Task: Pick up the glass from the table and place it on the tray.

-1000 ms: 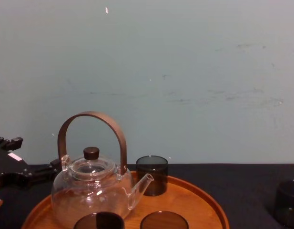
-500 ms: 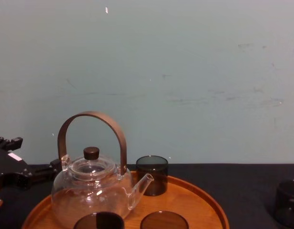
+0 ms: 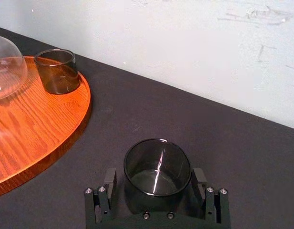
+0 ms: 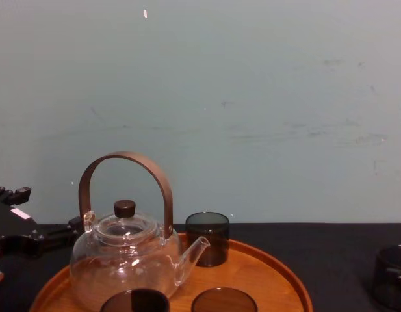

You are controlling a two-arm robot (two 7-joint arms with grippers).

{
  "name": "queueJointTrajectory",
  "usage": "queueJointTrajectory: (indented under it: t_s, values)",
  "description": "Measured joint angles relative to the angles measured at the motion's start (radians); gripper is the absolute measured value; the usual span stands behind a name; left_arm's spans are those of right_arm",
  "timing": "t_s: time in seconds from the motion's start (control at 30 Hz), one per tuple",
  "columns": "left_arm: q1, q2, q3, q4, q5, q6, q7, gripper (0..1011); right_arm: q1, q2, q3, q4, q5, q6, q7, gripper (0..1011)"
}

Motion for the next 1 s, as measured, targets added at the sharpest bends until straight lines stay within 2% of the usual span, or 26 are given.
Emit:
queueJointTrajectory:
  t_s: [0.47,1.0]
  values:
    - [0.0,0.0,0.0,0.0,0.0,0.0,0.0,1002,0.041,-0.015,-0.018,0.052,-0.002,-0.013,0.012,1002]
    - [0.0,0.0,0.0,0.0,0.0,0.0,0.0,1001,0.064,-0.023,-0.036,0.079,-0.012,-0.027,0.02,1002]
